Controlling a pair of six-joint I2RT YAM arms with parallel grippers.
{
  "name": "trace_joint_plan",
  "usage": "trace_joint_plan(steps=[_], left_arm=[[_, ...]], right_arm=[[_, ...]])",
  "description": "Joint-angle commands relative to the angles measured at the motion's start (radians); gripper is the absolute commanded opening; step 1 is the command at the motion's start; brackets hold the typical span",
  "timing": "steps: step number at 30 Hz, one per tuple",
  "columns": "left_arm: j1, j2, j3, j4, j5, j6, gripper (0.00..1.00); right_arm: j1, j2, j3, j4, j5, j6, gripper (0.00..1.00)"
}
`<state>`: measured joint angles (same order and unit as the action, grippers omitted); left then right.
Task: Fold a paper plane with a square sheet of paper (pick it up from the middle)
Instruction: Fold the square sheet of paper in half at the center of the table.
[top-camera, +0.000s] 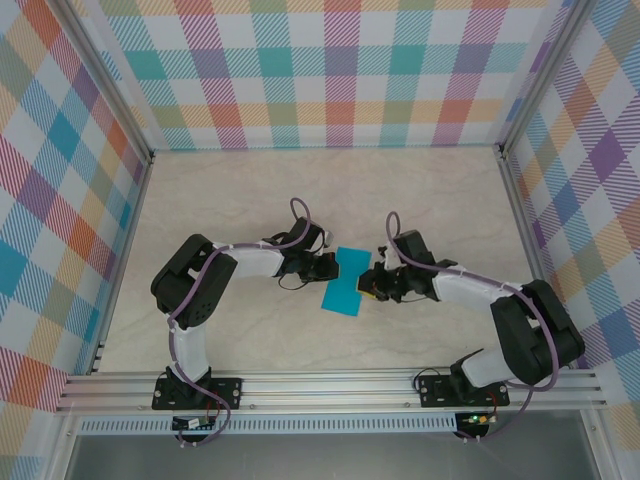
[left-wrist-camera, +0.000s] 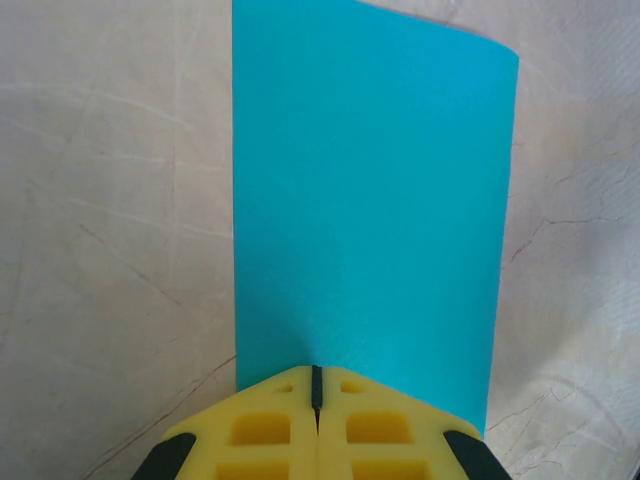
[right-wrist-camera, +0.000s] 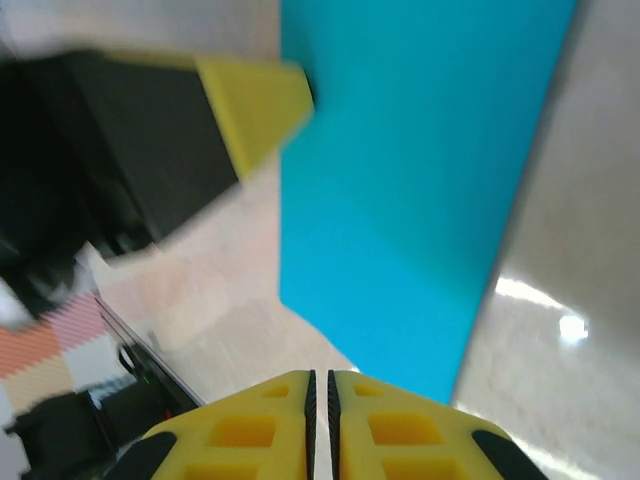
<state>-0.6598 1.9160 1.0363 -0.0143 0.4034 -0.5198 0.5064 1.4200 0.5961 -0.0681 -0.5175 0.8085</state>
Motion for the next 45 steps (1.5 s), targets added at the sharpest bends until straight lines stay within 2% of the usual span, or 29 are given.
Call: trace_joint_plan(steps=[1,6,9,19,26,28,31,34,36,41,45], left_arm=[[-0.012,0.053,-0.054,-0.139,-0.057,0.005,0.0],[-0.012,0.054,-0.056,-0.143,-0.058,0.01,0.0],[-0.012,0.054,-0.056,-0.141,-0.056,0.009,0.0],[-0.012,0.061,-0.062,-0.136,-0.053,0.01,0.0],[-0.012,0.058,-0.058,-0.142,-0.057,0.013,0.0],[-0.012,0.058,-0.057,-0.142,-0.056,0.015,0.0],[-0.012,0.061,-0.058,-0.141,-0.053,0.014,0.0],[-0.012,0.061,-0.055,-0.144,-0.054,0.017,0.0],[-0.012,0.064,-0.053,-0.145,-0.048,0.019,0.0],[-0.012,0.066,-0.049,-0.148,-0.051,0.018,0.0],[-0.012,0.066,-0.048,-0.15,-0.053,0.019,0.0]], right_arm=[[0.063,-0.016,-0.023,0.057,0.042,0.039,0.14],[0.112,0.033,-0.025,0.068,0.059,0.034,0.14],[0.116,0.075,-0.034,0.104,0.03,0.029,0.14],[0.118,0.151,-0.073,0.077,0.07,-0.004,0.14],[0.111,0.095,-0.021,0.018,0.078,-0.026,0.14],[0.066,0.047,0.015,0.005,0.099,-0.03,0.15],[-0.046,0.035,0.052,0.07,0.035,-0.042,0.16],[-0.119,0.105,0.157,0.034,0.045,-0.104,0.17],[-0.168,0.199,0.237,0.033,0.009,-0.117,0.14],[-0.209,0.362,0.365,0.021,-0.016,-0.137,0.12],[-0.215,0.427,0.393,0.035,-0.011,-0.134,0.12]])
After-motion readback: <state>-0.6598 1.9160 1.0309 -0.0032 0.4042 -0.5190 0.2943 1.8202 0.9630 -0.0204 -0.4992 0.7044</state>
